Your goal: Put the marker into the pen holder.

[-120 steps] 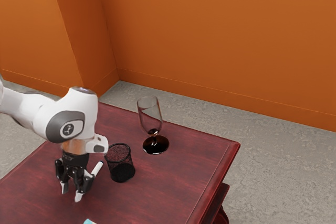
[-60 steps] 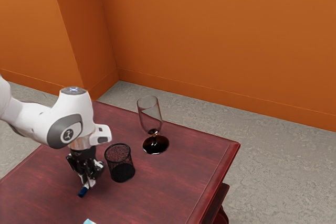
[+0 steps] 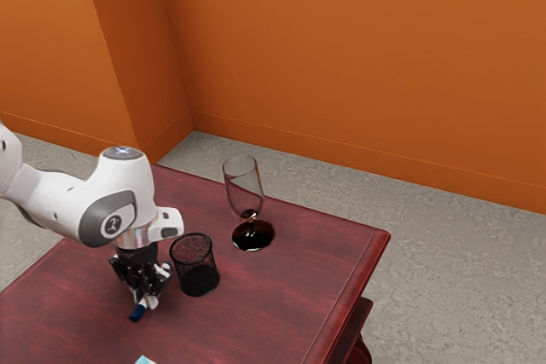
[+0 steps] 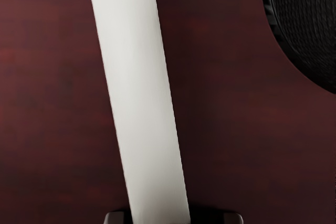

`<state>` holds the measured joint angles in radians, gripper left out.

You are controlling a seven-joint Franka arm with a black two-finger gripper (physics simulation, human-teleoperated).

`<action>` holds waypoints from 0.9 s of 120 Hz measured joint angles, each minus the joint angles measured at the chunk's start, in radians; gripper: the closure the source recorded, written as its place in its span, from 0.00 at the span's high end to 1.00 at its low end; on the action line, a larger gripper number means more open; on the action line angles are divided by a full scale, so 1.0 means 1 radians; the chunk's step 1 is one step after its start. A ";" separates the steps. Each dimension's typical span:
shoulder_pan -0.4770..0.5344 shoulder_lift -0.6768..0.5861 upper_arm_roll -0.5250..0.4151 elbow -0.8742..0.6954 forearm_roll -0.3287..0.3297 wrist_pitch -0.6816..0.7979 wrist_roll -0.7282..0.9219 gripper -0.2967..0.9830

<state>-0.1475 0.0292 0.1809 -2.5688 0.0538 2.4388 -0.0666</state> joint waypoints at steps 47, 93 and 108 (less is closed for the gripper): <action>-0.020 -0.087 0.002 0.003 0.027 -0.042 -0.046 0.15; 0.000 -0.173 -0.015 0.260 0.154 -0.440 -0.078 0.15; 0.000 -0.083 -0.102 0.411 0.159 -0.629 -0.080 0.15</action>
<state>-0.1472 -0.0542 0.0785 -2.1576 0.2128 1.8096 -0.1470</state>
